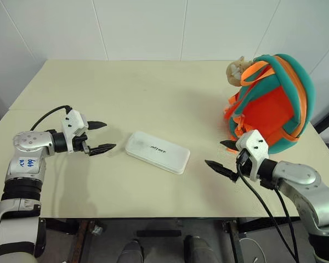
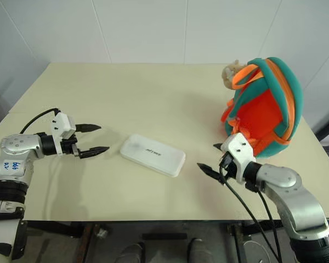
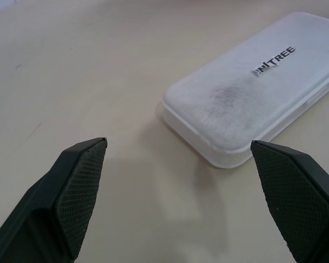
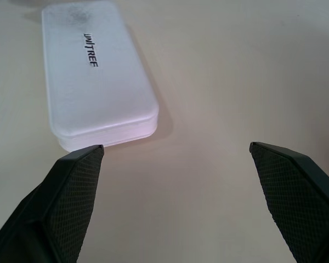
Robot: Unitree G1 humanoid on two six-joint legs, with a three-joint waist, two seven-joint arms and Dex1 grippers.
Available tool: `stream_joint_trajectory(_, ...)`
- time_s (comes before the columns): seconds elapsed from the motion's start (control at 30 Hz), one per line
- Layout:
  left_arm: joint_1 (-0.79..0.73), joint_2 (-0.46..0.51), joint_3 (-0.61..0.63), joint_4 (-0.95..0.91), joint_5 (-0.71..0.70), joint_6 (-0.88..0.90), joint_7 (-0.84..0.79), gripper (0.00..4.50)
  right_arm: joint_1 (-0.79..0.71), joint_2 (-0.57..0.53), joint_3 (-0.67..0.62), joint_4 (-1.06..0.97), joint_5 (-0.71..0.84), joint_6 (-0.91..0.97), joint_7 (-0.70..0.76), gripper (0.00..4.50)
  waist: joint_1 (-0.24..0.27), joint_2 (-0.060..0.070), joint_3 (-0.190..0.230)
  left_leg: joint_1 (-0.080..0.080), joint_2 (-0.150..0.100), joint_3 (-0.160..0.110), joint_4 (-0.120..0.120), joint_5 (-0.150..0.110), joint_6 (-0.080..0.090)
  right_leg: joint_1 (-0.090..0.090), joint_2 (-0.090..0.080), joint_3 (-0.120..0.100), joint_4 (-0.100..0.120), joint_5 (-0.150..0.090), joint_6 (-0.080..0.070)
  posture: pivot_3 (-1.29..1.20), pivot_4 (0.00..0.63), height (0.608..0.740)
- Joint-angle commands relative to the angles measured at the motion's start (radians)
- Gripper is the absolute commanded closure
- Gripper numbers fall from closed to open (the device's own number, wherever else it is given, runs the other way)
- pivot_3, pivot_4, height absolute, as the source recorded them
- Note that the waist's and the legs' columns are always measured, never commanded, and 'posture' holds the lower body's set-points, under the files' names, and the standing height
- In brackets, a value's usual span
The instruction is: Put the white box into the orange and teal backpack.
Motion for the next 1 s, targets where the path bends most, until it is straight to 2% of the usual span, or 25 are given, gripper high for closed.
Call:
stream_joint_trajectory(0.03,-0.023,-0.005,0.001,-0.018,0.005,-0.009,0.013,0.01,-0.04,0.005,-0.036,-0.022,0.026,0.04,-0.034,0.0,-0.002,0.0,0.0,0.0,0.0,0.0,0.0,0.0,0.0,0.0,0.0,0.0,0.0,0.0,-0.001,0.0,0.15,0.74)
stream_joint_trajectory(0.27,-0.022,-0.018,0.003,-0.014,0.014,-0.014,0.057,0.01,-0.105,-0.016,0.003,0.006,0.001,0.121,-0.066,0.0,-0.001,0.0,0.0,0.001,0.001,0.001,0.001,0.0,0.0,0.0,0.0,0.0,0.0,0.0,-0.003,0.0,0.15,0.74)
stream_joint_trajectory(0.43,-0.033,-0.021,-0.006,-0.004,0.021,0.0,0.068,0.01,-0.099,-0.007,0.051,-0.018,-0.068,0.123,-0.124,0.0,0.0,0.0,0.0,0.0,0.001,0.001,0.001,0.0,0.0,0.0,0.0,0.0,-0.001,0.001,-0.002,0.0,0.15,0.74)
stream_joint_trajectory(0.47,-0.038,-0.023,-0.003,0.004,0.021,-0.014,0.068,0.0,-0.097,-0.004,0.056,-0.022,-0.056,0.129,-0.114,0.18,0.0,0.0,0.0,0.0,0.001,0.001,0.001,0.0,0.0,0.0,0.0,0.0,-0.001,0.001,-0.002,0.0,0.15,0.74)
stream_joint_trajectory(0.57,-0.052,-0.016,-0.01,0.041,0.045,-0.045,0.082,0.6,-0.111,0.025,0.037,-0.039,0.017,0.19,-0.103,0.86,0.0,0.0,0.0,0.0,0.001,0.001,0.001,0.0,0.0,0.0,0.0,0.0,-0.001,0.001,-0.002,0.0,0.15,0.74)
stream_joint_trajectory(0.9,-0.131,-0.053,-0.02,0.15,0.081,-0.092,0.119,3.73,-0.152,0.054,0.077,-0.002,-0.013,0.141,-0.12,4.27,0.001,0.0,0.0,0.0,0.001,0.001,0.001,0.0,0.0,0.0,0.0,0.0,-0.001,0.001,-0.001,0.0,0.15,0.74)
stream_joint_trajectory(0.93,-0.139,-0.064,-0.017,0.168,0.081,-0.096,0.132,4.06,-0.133,0.056,0.087,-0.002,-0.023,0.127,-0.121,4.5,0.001,0.0,0.0,0.0,0.001,0.001,0.001,0.0,0.0,0.0,0.0,0.0,-0.001,0.001,-0.001,0.0,0.15,0.74)
stream_joint_trajectory(0.97,-0.145,-0.072,-0.015,0.183,0.082,-0.102,0.14,4.36,-0.12,0.058,0.094,-0.001,-0.031,0.116,-0.121,4.5,0.003,0.0,0.0,0.0,0.001,0.001,0.001,0.0,0.0,0.0,0.0,0.0,-0.001,0.002,0.0,0.0,0.15,0.74)
stream_joint_trajectory(1.0,-0.148,-0.077,-0.013,0.197,0.083,-0.109,0.145,4.46,-0.109,0.06,0.103,-0.001,-0.038,0.11,-0.123,4.5,0.003,0.0,0.0,0.0,0.0,0.001,0.001,0.0,0.0,0.0,0.0,0.0,-0.001,0.002,0.001,0.0,0.15,0.74)
